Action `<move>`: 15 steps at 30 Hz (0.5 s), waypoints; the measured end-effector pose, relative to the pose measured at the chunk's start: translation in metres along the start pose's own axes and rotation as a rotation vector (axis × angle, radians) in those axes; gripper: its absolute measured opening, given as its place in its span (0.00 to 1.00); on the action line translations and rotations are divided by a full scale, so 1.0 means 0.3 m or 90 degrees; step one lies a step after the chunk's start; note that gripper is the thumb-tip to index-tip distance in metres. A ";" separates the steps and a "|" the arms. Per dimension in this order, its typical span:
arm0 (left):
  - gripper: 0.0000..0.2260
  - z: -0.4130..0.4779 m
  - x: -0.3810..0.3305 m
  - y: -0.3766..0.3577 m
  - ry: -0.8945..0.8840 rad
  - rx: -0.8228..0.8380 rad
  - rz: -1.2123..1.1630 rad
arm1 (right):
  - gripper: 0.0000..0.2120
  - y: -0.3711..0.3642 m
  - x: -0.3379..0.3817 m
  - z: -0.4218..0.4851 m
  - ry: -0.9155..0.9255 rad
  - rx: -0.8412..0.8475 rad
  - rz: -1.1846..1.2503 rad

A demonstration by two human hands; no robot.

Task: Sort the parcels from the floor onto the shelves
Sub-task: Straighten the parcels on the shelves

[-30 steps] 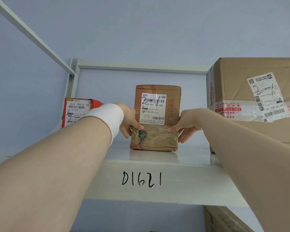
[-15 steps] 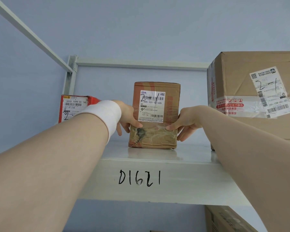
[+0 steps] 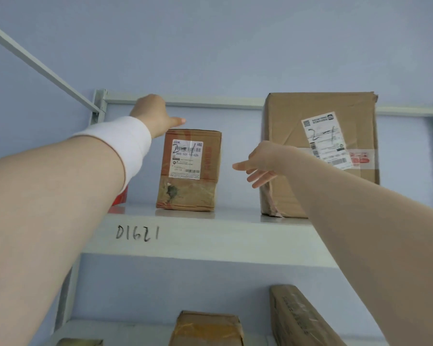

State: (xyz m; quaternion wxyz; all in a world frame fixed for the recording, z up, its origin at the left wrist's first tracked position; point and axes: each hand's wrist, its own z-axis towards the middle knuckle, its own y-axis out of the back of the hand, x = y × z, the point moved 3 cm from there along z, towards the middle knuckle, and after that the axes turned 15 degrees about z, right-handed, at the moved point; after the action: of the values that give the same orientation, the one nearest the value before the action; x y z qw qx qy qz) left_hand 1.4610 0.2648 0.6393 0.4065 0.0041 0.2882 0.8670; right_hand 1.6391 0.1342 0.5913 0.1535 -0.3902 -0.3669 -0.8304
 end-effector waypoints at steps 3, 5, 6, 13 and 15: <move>0.17 -0.090 -0.141 0.013 0.009 0.022 -0.033 | 0.27 0.116 -0.035 -0.084 0.035 -0.008 0.008; 0.15 -0.152 -0.247 -0.006 -0.002 0.056 -0.046 | 0.27 0.202 -0.067 -0.136 0.057 -0.017 0.023; 0.17 -0.177 -0.299 -0.020 -0.013 0.073 -0.049 | 0.28 0.245 -0.086 -0.159 0.060 -0.026 0.031; 0.29 -0.230 -0.534 -0.127 -0.030 0.163 -0.035 | 0.22 0.538 -0.231 -0.228 0.086 -0.220 -0.076; 0.33 -0.234 -0.576 -0.163 -0.030 0.177 -0.051 | 0.26 0.618 -0.276 -0.233 0.096 -0.323 -0.115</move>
State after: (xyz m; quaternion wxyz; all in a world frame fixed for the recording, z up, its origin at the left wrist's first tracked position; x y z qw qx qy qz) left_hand 1.5941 0.1325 0.5955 0.4428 0.0690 0.3958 0.8016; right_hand 1.7557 -0.0461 0.5893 0.0030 -0.3192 -0.1681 -0.9327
